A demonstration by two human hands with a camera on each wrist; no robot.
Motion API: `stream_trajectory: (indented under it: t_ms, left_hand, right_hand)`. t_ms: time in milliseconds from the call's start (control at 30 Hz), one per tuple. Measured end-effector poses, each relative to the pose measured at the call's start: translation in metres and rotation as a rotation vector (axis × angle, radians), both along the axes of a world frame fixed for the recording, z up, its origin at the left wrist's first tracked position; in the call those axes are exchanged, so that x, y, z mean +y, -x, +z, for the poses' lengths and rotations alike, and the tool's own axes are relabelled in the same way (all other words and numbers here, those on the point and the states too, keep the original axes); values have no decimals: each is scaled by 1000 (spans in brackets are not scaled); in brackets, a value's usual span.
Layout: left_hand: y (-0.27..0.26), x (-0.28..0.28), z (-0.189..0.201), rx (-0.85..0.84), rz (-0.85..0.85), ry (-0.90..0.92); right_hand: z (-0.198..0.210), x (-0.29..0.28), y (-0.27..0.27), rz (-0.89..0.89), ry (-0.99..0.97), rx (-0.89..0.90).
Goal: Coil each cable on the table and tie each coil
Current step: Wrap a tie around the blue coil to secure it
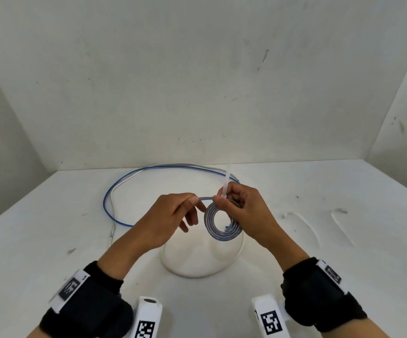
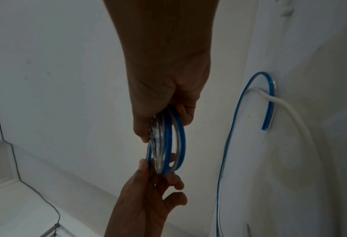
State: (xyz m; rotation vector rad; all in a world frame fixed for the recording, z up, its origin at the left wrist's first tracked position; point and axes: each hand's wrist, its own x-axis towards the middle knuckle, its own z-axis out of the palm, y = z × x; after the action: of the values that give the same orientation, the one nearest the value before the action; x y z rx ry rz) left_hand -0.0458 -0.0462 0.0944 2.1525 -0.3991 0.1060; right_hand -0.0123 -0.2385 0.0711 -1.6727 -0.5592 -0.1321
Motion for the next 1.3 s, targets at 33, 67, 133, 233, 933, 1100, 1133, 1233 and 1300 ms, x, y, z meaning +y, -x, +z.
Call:
stream_trajectory:
  t_ms: [33, 67, 133, 233, 933, 1100, 1133, 1233, 1300]
  left_hand:
    - [1, -1, 0, 14, -5, 38]
    - [1, -3, -1, 46, -10, 105]
    - [3, -9, -3, 148, -11, 302]
    - [6, -16, -11, 250, 33, 498]
    - [2, -29, -24, 408, 170, 793]
    - [7, -40, -29, 447, 56, 920]
    - [7, -42, -29, 441, 73, 927]
    - [7, -43, -27, 437, 109, 901]
    - [7, -42, -27, 440, 127, 870]
  right_hand:
    - [-1, 0, 0, -5, -8, 6]
    - [-1, 1, -1, -9, -22, 9]
    - [-2, 2, -2, -23, -64, 15]
    - [-4, 2, -5, -47, -127, 41]
    - [-10, 7, -3, -303, -71, 11]
    - [-4, 9, -7, -362, -108, 4]
    - [-4, 9, -7, -361, -111, 13]
    - [-8, 7, -4, -349, -119, 58]
    - [-11, 7, -3, -349, -117, 56]
